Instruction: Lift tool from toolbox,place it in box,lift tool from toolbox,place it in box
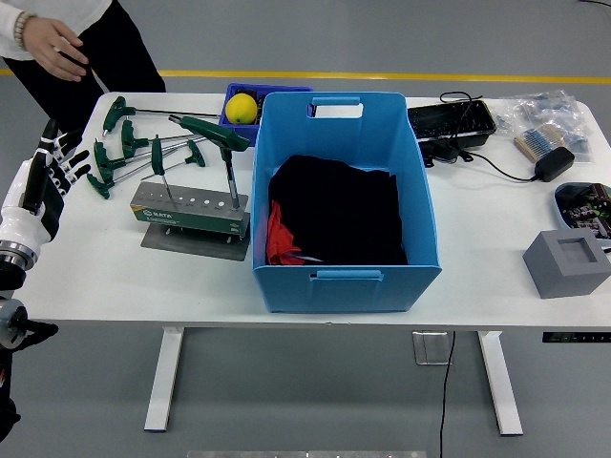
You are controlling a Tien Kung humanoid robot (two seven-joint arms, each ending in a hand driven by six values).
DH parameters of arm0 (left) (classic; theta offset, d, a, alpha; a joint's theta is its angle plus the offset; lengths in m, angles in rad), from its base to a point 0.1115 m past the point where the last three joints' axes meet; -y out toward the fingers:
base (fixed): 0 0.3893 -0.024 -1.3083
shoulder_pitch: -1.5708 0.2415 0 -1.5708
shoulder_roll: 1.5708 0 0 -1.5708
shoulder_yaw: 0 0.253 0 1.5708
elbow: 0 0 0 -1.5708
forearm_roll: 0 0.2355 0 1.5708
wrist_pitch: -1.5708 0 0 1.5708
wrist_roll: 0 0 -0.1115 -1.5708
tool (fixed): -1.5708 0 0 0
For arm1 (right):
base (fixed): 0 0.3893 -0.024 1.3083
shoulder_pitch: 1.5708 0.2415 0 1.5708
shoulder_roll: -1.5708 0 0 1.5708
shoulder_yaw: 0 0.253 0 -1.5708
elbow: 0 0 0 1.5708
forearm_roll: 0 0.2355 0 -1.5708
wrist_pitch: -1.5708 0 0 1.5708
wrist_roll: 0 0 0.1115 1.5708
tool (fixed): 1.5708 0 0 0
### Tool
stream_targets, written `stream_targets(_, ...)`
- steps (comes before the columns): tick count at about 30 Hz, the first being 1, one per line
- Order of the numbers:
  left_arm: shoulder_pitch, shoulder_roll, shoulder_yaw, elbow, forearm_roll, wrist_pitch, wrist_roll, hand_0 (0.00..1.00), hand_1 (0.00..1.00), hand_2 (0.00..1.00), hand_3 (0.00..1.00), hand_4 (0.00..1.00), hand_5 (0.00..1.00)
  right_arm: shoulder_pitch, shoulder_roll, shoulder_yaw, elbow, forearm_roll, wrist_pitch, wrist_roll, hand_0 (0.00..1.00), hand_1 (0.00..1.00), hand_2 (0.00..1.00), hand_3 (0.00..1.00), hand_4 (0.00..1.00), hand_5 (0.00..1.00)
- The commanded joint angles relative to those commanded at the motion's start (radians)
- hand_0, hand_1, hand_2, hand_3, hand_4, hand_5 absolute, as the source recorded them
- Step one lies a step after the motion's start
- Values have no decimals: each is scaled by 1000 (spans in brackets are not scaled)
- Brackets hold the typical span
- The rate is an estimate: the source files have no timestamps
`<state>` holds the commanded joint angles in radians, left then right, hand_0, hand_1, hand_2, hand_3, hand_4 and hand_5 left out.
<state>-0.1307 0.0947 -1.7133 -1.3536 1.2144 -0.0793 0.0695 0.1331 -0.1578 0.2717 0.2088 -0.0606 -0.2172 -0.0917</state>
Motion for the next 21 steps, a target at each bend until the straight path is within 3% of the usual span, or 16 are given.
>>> stream_targets(21, -11, 6, 19, -4, 60, 50, 17, 877, 920, 963, 835, 991, 921, 4, -3, -18, -1, 23, 4, 6, 652, 627, 701, 561, 766, 665)
